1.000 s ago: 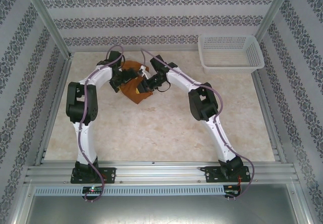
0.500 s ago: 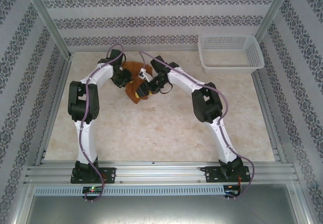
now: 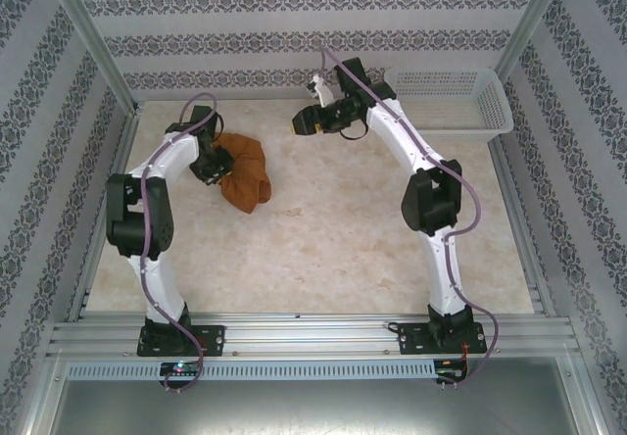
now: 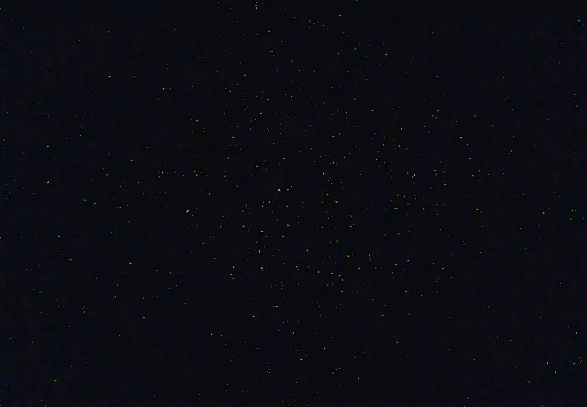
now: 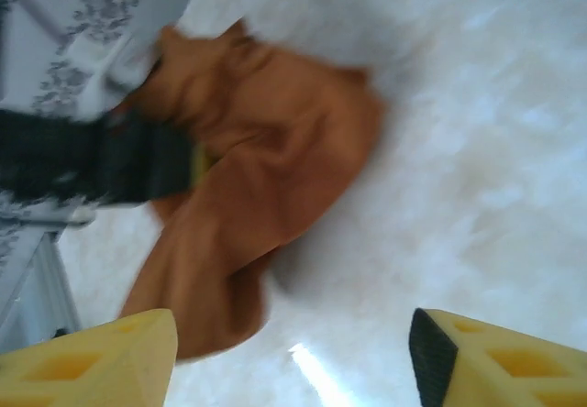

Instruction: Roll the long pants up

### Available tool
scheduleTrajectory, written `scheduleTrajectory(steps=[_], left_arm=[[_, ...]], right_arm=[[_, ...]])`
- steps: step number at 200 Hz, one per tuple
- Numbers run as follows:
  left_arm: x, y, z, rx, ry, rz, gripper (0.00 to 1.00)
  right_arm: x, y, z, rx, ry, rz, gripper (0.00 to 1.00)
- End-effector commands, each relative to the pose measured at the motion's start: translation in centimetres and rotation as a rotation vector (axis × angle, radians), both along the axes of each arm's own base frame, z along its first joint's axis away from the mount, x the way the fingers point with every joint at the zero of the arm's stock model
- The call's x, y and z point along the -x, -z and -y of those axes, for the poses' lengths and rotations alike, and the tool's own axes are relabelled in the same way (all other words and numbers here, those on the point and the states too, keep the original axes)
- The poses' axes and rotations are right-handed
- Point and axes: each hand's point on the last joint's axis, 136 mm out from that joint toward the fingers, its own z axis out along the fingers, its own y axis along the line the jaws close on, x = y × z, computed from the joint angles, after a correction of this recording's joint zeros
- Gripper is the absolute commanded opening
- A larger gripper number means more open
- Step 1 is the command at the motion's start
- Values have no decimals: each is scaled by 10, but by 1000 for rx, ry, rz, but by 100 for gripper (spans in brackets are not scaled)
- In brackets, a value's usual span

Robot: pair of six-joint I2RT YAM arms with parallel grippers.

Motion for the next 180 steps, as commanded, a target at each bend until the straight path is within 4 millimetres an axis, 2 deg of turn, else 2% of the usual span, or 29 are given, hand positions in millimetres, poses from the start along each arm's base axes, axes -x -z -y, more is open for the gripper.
scheduleTrajectory(steps=[1,11,22,28,47,75,108,128,156,180], left_arm=[[41,-14,9,50,37,-62,0],[50,-18,16,80,62,-59,0],[58,-21,22,99,88,-66,0],[62,-24,26,112,103,-65,0],[75,-28,41,187,147,-67,0],[93,-40,60,269,220,-62,0],[103,-68,83,410,302,8,0],[110,-82,85,417,350,31,0],[116,-75,75,370,356,3,0],[113,-63,86,471,335,5,0]], right_arm=[[-11,39,-16,25,52,-96,46],[-15,49,-21,-3,58,-123,51],[-17,57,-29,-51,50,-159,71],[-17,60,-33,-79,39,-172,78],[-16,70,-44,-149,-4,-207,86],[-17,80,-56,-253,-49,-282,87],[-10,90,-69,-319,-100,-349,87],[-2,95,-75,-345,-129,-399,87],[19,96,-84,-374,-196,-454,87],[38,98,-91,-385,-239,-499,86]])
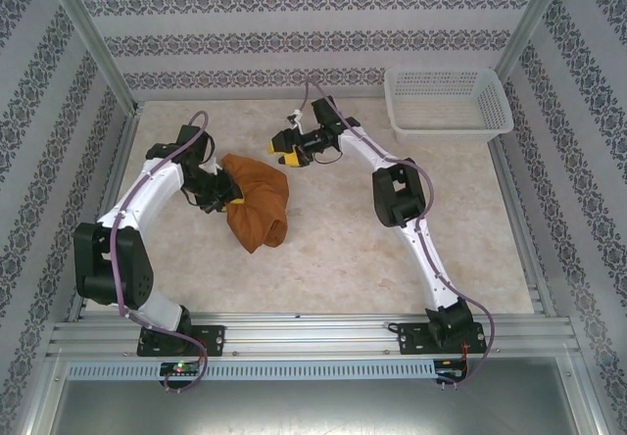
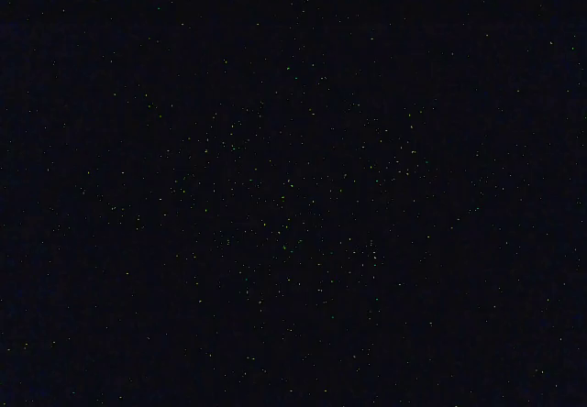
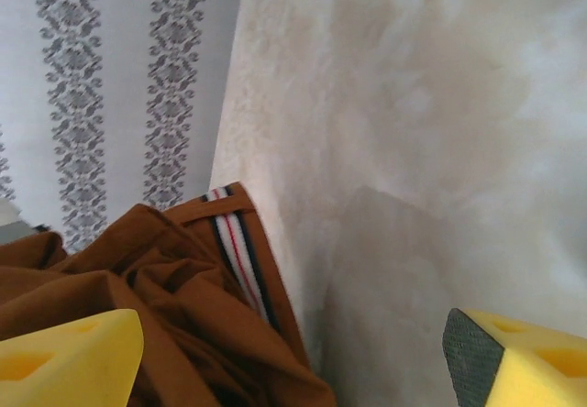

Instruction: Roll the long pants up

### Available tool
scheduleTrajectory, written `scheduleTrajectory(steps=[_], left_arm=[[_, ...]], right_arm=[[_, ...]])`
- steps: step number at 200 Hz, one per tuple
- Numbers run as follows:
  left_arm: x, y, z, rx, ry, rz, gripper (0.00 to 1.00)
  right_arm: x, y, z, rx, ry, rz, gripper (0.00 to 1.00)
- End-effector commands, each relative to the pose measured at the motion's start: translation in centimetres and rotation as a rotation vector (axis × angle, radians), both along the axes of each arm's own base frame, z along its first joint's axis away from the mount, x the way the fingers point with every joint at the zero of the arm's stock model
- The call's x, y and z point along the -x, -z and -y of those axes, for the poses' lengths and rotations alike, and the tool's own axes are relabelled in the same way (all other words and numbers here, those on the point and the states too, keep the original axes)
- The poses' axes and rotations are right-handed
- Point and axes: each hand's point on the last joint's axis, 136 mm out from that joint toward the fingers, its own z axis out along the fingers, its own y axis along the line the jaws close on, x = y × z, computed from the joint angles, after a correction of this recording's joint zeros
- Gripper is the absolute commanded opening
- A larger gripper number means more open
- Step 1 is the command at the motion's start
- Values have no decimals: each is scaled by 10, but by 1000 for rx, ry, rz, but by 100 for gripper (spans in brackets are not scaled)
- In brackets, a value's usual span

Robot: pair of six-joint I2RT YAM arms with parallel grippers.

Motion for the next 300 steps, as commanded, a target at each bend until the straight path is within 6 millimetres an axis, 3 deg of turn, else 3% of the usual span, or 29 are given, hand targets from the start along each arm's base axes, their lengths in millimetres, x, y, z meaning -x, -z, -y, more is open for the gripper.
scheduleTrajectory(steps=[1,21,71,137,186,215,269,286,300], left_arm=[[2,-6,17,131,31,17,0],[1,2,21,160,21,5,0],[-3,13,6,75,33,-24,0],[-25,39,-11,-47,33,-42,0],[-35,65,-27,-151,14,-28,0],[-37,71,-33,-185,5,-24,0],[-49,69,-47,-267,-46,8,0],[-56,70,-48,-268,-76,26,0],[-61,70,-48,-266,-100,40,0]], right_arm=[[28,-11,-14,-69,-91,-44,86],[47,-10,-21,-78,-130,-73,86],[88,-24,-29,-84,-192,-88,86],[137,-42,-33,-46,-232,-88,84],[158,-44,-64,-35,-266,-92,86],[168,-34,-78,-17,-293,-107,86],[195,11,-89,93,-306,-137,84],[204,27,-93,133,-314,-130,74],[209,41,-96,161,-320,-132,53]])
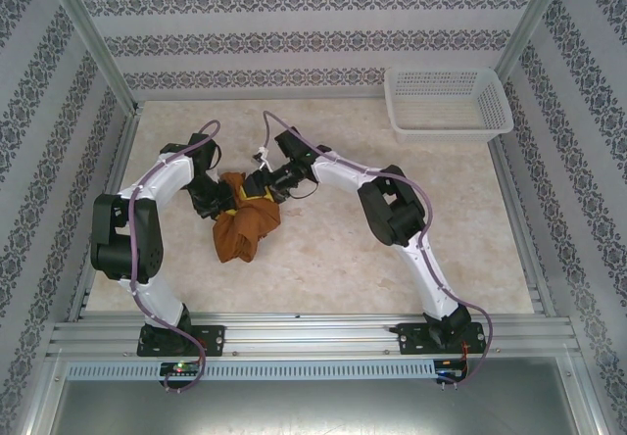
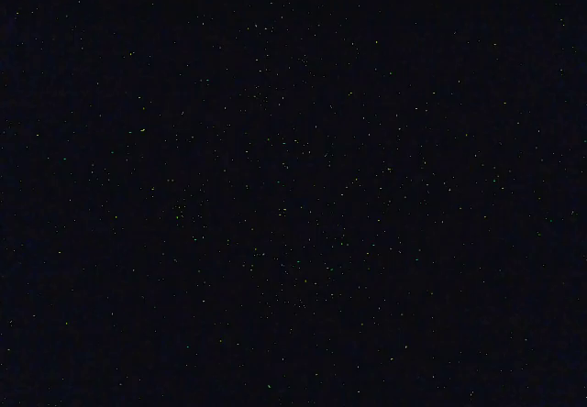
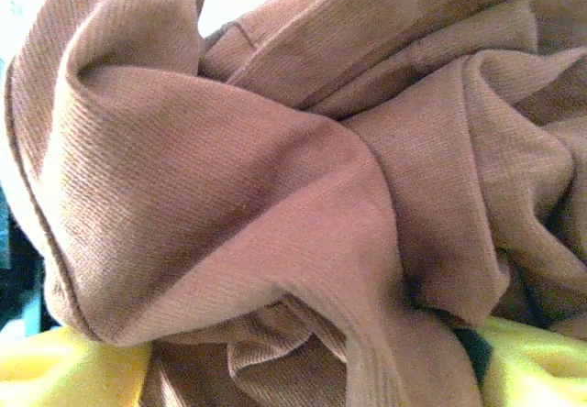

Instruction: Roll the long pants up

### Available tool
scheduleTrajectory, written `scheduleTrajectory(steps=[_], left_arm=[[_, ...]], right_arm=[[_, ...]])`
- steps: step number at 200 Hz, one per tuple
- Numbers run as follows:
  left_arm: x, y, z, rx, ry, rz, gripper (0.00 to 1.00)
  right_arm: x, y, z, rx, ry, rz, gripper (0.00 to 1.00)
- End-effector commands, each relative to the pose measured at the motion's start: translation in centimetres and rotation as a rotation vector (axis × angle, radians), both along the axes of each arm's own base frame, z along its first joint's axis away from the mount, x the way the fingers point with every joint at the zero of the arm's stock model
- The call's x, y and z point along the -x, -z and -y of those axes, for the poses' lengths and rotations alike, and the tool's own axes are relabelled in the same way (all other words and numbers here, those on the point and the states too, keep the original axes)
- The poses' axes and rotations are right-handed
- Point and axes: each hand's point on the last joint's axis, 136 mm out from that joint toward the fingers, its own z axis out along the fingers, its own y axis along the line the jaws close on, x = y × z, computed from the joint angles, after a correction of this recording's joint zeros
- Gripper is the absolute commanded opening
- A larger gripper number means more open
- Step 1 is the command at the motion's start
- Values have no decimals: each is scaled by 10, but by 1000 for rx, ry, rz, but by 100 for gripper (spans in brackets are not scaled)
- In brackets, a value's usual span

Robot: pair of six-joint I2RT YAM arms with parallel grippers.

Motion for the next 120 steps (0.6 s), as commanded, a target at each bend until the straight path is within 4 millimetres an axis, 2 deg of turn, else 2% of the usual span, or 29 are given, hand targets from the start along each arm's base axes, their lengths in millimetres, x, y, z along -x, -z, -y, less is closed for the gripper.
scheduleTrajectory(steps=[1,14,21,42,50,52,53,56,57,60,62,81,99,120], left_arm=[[-57,5,-13,-52,-105,189,0],[-62,3,-13,-53,-118,208,0],[-65,1,-14,-56,-122,220,0],[-79,-13,-19,-89,-113,259,1],[-86,-22,-21,-108,-100,272,33],[-87,-24,-22,-112,-96,275,49],[-88,-25,-22,-113,-94,277,52],[-91,-29,-22,-115,-89,286,73],[-92,-30,-23,-117,-88,288,76],[-96,-35,-23,-123,-85,300,93],[-98,-38,-24,-126,-85,306,98],[-122,-73,-33,-183,-83,379,100],[-149,-121,-44,-235,-89,470,100],[-169,-174,-57,-272,-121,568,100]], right_arm=[[68,40,-27,65,-143,-116,51],[70,51,-28,83,-140,-116,25],[69,55,-28,86,-134,-119,1],[62,57,-27,80,-116,-127,0],[56,51,-25,69,-107,-121,0],[55,49,-24,66,-105,-119,0],[54,49,-24,65,-103,-117,0],[51,46,-22,61,-98,-114,0],[50,45,-22,59,-97,-113,0],[46,41,-20,54,-90,-108,0],[44,39,-19,50,-86,-105,0],[15,9,-5,4,-34,-76,0],[-22,-23,14,-67,41,-50,0],[-62,-63,36,-158,127,-22,0]])
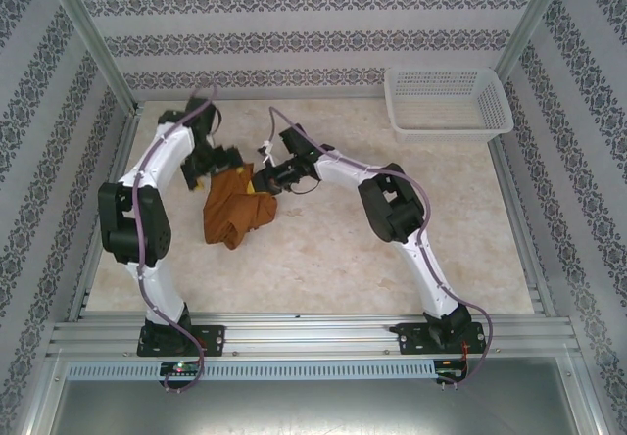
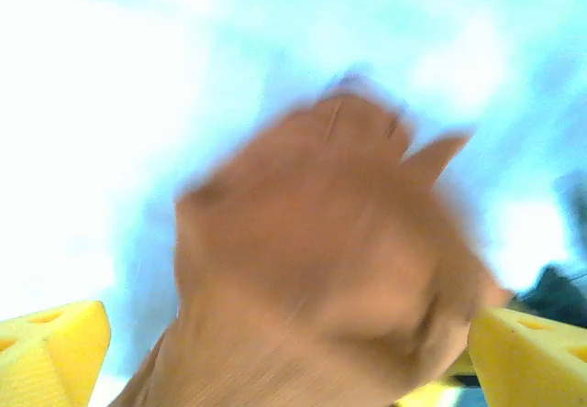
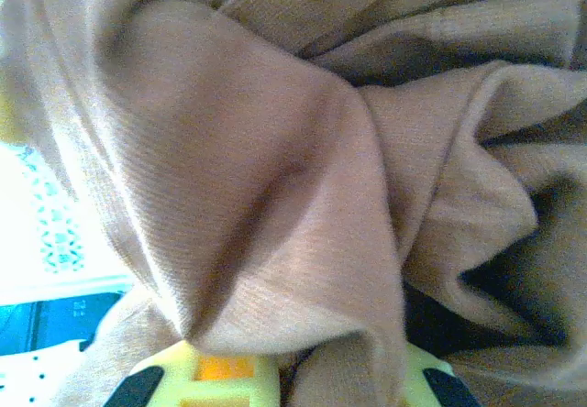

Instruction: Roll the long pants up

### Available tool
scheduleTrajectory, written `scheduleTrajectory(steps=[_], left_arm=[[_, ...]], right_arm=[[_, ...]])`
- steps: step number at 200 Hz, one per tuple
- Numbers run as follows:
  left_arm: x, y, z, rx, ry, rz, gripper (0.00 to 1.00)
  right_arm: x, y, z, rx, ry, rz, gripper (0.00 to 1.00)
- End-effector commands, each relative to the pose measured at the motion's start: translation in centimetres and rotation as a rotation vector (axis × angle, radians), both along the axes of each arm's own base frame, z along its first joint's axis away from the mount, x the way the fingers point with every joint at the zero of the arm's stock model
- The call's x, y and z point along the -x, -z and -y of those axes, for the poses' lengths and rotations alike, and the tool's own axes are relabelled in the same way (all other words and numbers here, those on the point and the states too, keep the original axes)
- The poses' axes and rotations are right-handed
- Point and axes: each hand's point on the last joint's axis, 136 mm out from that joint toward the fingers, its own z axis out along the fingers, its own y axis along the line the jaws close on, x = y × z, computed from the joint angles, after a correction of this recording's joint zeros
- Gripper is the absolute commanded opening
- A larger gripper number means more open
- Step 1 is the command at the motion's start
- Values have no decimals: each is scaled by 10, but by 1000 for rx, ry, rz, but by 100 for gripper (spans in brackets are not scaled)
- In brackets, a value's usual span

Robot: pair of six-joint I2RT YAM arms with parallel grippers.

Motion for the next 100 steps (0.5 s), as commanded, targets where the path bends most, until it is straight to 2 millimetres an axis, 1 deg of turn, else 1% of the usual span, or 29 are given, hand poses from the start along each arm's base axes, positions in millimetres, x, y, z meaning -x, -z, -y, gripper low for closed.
scheduleTrajectory(steps=[1,12,22,33,45,69,86,88,91,92,100], left_arm=[[-50,-85,-27,-77,-57,275,100],[-56,-103,-33,-83,-69,312,100],[-58,-115,-37,-85,-80,333,100],[-58,-119,-42,-83,-92,338,100],[-56,-117,-44,-71,-97,328,100],[-48,-102,-45,-60,-100,285,100],[-45,-94,-44,-48,-101,273,100],[-44,-93,-44,-46,-101,272,100],[-44,-93,-44,-44,-103,272,100],[-43,-92,-44,-44,-103,269,100],[-42,-90,-44,-41,-102,267,100]], right_arm=[[-18,-62,19,-126,23,-16,0],[-36,-81,31,-170,65,2,0],[-52,-96,41,-206,102,9,0],[-69,-112,51,-258,141,20,0],[-88,-130,63,-315,183,26,0],[-125,-165,89,-442,264,33,0],[-147,-195,112,-548,318,45,0],[-148,-201,114,-565,321,55,0],[-150,-204,116,-577,324,58,0],[-151,-208,119,-590,329,61,0],[-159,-220,128,-630,347,68,0]])
